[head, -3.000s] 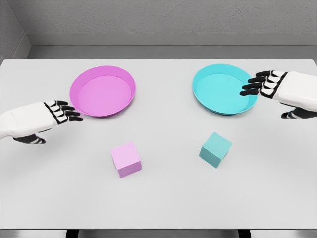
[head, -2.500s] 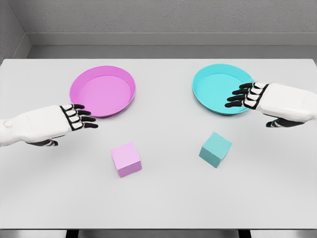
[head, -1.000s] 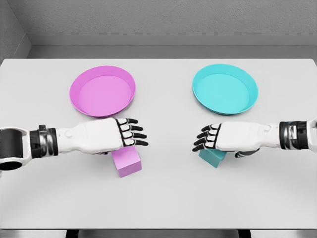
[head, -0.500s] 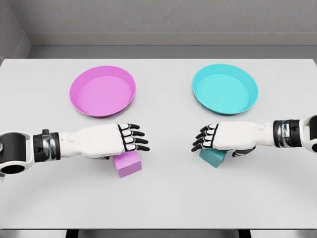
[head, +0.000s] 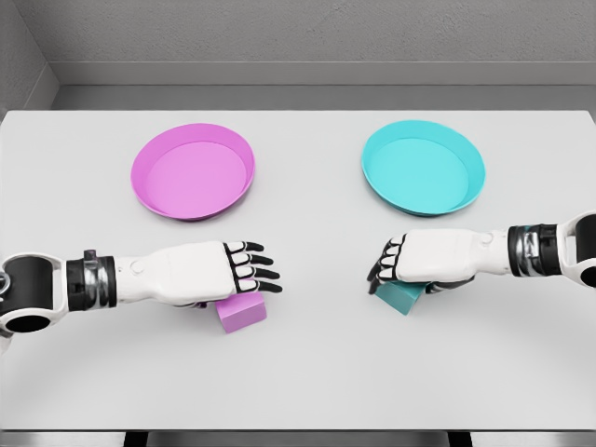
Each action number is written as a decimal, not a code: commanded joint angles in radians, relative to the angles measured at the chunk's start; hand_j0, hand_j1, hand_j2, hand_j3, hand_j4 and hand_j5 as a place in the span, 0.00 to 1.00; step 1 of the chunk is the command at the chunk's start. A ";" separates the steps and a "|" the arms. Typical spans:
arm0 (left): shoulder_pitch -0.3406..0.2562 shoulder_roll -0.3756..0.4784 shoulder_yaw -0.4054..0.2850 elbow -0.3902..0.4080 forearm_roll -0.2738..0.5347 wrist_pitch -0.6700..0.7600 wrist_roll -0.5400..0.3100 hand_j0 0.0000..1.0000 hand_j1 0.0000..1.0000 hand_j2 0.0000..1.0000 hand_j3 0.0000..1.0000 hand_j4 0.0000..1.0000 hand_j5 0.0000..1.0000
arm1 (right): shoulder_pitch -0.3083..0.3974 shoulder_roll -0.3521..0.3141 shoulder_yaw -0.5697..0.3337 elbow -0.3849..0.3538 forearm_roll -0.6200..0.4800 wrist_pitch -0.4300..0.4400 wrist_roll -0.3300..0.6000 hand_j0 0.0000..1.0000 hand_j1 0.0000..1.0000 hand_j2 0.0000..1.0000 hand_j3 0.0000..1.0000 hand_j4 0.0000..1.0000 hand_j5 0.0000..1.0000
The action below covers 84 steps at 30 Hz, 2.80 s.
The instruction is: Place the blocks in the corresponding plates according to their colors
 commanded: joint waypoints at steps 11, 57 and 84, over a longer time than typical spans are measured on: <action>0.011 0.001 -0.006 0.002 0.003 0.001 0.001 1.00 1.00 1.00 1.00 1.00 1.00 | -0.025 -0.002 -0.008 -0.005 -0.006 -0.002 0.005 0.64 0.64 0.64 0.64 0.64 0.64; -0.049 0.002 0.044 0.097 0.073 0.001 -0.061 0.65 0.65 0.65 0.65 0.65 0.65 | -0.186 0.152 -0.052 0.340 -0.001 -0.002 0.002 0.59 0.59 0.59 0.59 0.59 0.59; -0.242 -0.079 0.170 0.482 0.078 0.001 -0.062 0.64 0.64 0.64 0.64 0.64 0.64 | -0.290 0.300 -0.051 0.669 0.028 -0.002 0.003 0.60 0.60 0.60 0.60 0.60 0.60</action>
